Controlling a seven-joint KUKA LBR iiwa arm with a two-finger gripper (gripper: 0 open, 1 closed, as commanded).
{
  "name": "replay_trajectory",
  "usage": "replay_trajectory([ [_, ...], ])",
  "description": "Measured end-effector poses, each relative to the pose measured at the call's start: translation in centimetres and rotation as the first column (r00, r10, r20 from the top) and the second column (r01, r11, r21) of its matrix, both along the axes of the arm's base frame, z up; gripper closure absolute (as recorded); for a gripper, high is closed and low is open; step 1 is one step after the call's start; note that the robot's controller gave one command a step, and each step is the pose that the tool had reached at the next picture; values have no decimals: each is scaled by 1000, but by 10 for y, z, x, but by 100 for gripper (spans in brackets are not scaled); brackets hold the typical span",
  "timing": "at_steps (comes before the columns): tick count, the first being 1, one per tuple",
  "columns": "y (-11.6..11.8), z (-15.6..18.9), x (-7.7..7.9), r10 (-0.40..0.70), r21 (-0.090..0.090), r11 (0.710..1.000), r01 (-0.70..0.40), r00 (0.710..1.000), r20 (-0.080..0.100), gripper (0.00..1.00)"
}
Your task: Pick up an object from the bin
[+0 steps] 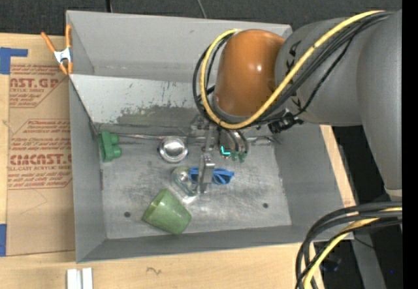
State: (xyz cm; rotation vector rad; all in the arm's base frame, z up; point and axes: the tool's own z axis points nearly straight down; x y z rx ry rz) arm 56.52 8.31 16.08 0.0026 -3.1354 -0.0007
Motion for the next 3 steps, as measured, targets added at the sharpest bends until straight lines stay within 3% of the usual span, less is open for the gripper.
replay_trajectory([
  [1, -55, -91, 4, 228, 0, 974, -228, 974, 15, 0],
  [2, -54, -89, 4, 228, 0, 974, -228, 974, 14, 100],
  [3, -58, 73, -4, 443, -4, 897, -443, 897, 16, 100],
])
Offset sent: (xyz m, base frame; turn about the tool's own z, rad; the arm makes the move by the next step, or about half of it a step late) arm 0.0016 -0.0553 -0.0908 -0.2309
